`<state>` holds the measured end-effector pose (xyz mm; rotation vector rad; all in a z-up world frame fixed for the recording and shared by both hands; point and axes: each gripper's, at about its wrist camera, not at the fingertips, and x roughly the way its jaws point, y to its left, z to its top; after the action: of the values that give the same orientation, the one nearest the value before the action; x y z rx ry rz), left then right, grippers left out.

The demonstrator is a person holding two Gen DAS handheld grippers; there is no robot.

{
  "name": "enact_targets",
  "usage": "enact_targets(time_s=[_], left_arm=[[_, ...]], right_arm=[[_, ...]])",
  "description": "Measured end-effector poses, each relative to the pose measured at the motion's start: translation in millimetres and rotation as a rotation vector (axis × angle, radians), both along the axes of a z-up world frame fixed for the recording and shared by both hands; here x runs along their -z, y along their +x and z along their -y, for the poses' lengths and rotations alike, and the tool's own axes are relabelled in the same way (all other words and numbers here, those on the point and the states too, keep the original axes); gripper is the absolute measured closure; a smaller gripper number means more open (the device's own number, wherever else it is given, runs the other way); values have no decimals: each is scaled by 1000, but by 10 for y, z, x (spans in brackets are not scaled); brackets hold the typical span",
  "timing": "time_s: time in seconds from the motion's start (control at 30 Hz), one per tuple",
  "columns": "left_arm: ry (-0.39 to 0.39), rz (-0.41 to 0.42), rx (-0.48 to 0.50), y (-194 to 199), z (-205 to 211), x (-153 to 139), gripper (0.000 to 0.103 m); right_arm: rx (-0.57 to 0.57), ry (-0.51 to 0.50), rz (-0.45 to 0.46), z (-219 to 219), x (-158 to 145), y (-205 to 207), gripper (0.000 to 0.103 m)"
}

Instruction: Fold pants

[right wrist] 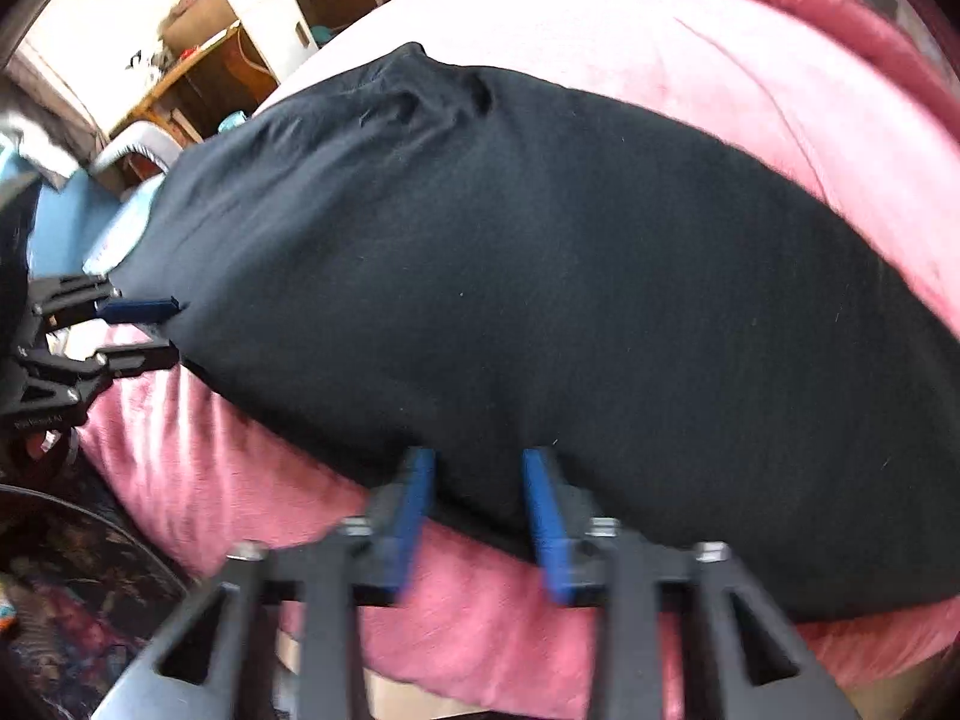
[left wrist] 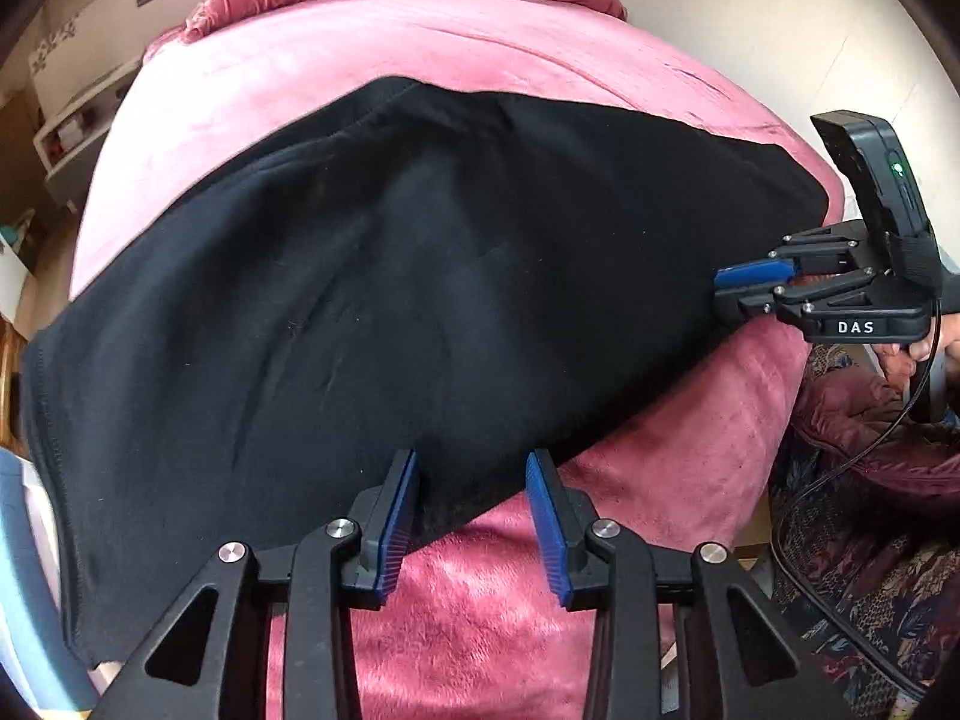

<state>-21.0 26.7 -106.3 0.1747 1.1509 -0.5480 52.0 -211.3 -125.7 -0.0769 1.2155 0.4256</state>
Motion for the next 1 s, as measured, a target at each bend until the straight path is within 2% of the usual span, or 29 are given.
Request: enact_targets(time_s=[0.03,0.07,0.1,0.17,0.27,0.43,0.47,0.5,0.53,0.63,0.73,0.8,0.9,0.93,1.0], left_arm=[[-8,-7,-6,26,-12,18,68],[-19,-10,-12,50,-47,28,77],[-32,-4,-14,60,-80,18,85],[-74,3,-16,45,-135,-44,92],[-105,-7,0,-9,-220,-71,95],[-95,-56,-1,-5,-250,20,93],[-93,-62,5,-7,-243,8,90],[-101,-62,6,-26,-246,-24,80],[-121,-70,4,1,-268,-48,76],[-215,-79,-48,32,-431,-171,75],[-315,-81,-109,77,-620,-264,75],[-349,-75,-158,129,-688,-269,75],[-328,-70,-206,192,-656,-232,74],[-303,-77,-209,225,-608,-190,74],[-210,-99,-210,236,-478,-75,74]], right_arm=[[-6,10,0,-7,-5,-2,92],[-12,8,5,-17,-15,-7,94],[-17,4,9,-18,-36,-21,95],[-21,22,11,-4,-111,-48,95],[-42,47,23,78,-254,-103,96],[-42,50,-50,108,-76,-118,96],[-32,63,-69,124,-40,-106,95],[-21,78,-71,128,-40,-75,95],[-4,108,-77,180,-59,-63,92],[46,175,-86,408,-135,-68,78],[130,237,-63,678,-238,-110,74],[226,224,-34,878,-255,-138,74],[385,177,-13,1186,-183,-214,74],[420,173,-13,1260,-144,-239,74],[465,143,-30,1415,-46,-283,84]])
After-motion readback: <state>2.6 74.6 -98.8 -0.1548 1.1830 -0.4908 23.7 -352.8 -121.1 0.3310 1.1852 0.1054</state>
